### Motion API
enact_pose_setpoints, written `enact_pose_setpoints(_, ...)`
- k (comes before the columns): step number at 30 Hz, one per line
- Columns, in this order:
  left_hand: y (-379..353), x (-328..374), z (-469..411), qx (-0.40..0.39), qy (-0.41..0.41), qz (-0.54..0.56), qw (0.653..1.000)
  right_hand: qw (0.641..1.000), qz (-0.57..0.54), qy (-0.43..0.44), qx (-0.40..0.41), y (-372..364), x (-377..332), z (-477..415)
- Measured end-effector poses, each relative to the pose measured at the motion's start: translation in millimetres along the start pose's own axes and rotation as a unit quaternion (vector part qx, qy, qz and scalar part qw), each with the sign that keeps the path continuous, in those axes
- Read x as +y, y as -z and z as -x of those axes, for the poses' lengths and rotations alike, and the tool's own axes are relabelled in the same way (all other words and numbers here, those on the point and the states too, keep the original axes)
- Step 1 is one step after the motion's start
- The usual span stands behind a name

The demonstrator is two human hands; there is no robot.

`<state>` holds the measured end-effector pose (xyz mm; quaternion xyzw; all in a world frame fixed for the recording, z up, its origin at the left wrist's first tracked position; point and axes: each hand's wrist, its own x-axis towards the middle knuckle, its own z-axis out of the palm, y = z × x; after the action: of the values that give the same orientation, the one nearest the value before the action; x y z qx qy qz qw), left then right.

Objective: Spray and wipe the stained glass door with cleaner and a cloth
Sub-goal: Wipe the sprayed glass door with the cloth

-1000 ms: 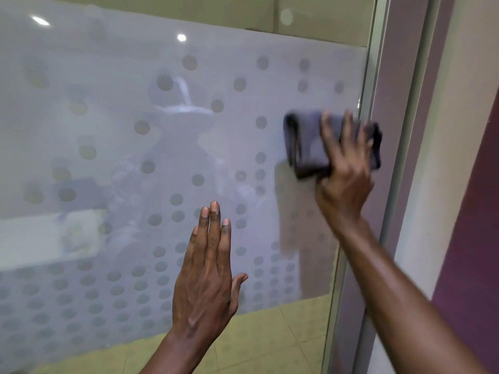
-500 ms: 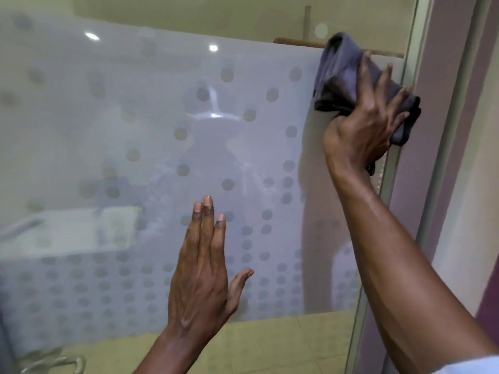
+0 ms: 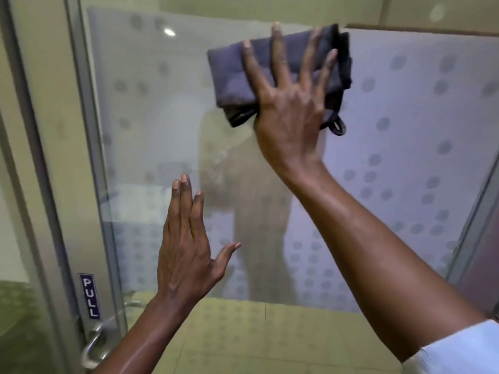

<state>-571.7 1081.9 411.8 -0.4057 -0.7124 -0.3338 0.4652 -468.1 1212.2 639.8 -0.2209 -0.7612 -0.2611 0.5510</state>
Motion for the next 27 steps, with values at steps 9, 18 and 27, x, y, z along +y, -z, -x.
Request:
enact_pose_setpoints(9, 1, -50, 17, -0.034, -0.009, 0.007, 0.999, 0.998, -0.047, -0.003, 0.034, -45, -49, 152)
enact_pose_setpoints(18, 5, -70, 20, -0.039, -0.036, 0.031, 0.998, 0.986, -0.104, -0.073, -0.103, -56, -57, 302)
enact_pose_setpoints(27, 21, -120, 3, -0.003, -0.006, 0.043, 0.999, 0.991, -0.050, -0.114, 0.055, -27, -61, 80)
